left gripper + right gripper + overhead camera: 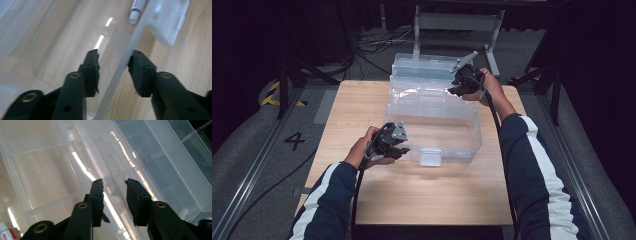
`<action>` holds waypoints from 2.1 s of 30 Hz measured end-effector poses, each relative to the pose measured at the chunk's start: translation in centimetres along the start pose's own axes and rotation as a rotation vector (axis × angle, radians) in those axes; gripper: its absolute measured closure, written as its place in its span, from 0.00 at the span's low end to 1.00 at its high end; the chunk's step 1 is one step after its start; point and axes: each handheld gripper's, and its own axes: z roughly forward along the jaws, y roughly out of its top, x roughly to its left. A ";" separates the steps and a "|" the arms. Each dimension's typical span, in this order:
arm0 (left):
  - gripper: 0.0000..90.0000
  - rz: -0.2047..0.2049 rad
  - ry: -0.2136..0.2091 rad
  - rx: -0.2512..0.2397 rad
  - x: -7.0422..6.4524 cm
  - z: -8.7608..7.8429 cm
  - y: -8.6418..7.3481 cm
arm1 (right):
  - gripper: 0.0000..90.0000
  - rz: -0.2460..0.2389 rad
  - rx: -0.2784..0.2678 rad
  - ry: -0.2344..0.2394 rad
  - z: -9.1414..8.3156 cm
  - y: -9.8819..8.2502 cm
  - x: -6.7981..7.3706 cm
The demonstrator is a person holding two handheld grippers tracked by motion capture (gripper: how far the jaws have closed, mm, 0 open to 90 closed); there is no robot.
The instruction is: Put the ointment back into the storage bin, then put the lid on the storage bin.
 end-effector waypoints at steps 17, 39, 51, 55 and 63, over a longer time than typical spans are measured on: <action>0.78 0.001 -0.015 0.075 -0.5 0.9 1.5 | 0.91 -0.199 0.055 0.025 0.2 1.4 0.5; 0.75 -0.053 -0.016 0.006 -0.5 1.1 0.9 | 0.95 -0.216 0.054 0.077 -0.2 1.8 0.5; 0.74 -0.064 -0.035 -0.004 -0.3 1.4 0.9 | 0.97 -0.243 0.071 0.076 -0.4 2.0 0.8; 0.74 -0.065 -0.032 -0.004 -0.4 1.4 0.9 | 0.97 -0.247 0.071 0.077 -0.7 2.0 1.1; 0.74 -0.072 -0.029 -0.004 -0.4 1.4 0.9 | 0.97 -0.260 0.050 0.083 -1.5 1.8 1.8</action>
